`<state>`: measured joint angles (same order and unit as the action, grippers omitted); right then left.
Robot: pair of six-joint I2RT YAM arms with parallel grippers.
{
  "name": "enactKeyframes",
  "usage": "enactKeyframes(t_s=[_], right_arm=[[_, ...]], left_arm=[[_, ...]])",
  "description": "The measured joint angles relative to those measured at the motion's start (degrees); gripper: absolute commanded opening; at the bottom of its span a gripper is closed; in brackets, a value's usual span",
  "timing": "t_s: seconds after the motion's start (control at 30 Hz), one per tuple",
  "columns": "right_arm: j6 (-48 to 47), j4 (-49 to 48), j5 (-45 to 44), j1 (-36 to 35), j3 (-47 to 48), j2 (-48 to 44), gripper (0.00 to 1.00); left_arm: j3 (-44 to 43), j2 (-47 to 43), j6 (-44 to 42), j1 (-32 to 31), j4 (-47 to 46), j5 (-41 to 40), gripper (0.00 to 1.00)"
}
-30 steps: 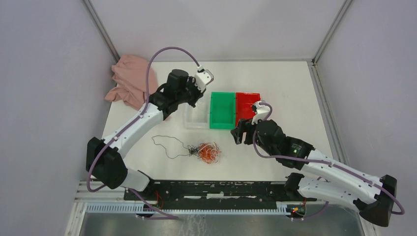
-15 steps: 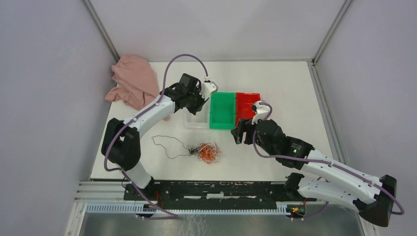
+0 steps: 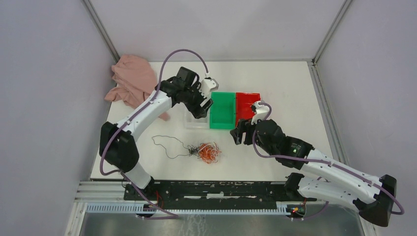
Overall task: Untangle the cables
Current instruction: Move the bin to the center of the board.
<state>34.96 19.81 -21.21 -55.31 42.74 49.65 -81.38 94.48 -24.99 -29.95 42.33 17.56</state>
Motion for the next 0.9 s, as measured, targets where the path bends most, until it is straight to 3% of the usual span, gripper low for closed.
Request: enactKeyframes(t_s=[0.1, 0.3, 0.53, 0.67, 0.9], right_arm=[[0.17, -0.02, 0.22, 0.0, 0.0, 0.24, 0.74], [0.35, 0.0, 0.46, 0.0, 0.0, 0.61, 0.74], [0.59, -0.02, 0.48, 0.09, 0.0, 0.61, 0.74], [0.79, -0.04, 0.7, 0.09, 0.0, 0.81, 0.74], [1.01, -1.36, 1.33, 0.09, -0.2, 2.58, 0.74]], left_arm=[[-0.52, -1.6, 0.0, 0.26, 1.42, 1.66, 0.76], [-3.13, -3.1, -0.02, 2.75, 4.33, 4.09, 0.74], [-3.17, -2.03, -0.63, 17.25, 1.9, 3.15, 0.7], [-2.19, 1.42, -2.95, 23.45, -1.01, 0.35, 0.74], [2.14, 7.61, -7.54, 24.46, -5.6, -1.38, 0.77]])
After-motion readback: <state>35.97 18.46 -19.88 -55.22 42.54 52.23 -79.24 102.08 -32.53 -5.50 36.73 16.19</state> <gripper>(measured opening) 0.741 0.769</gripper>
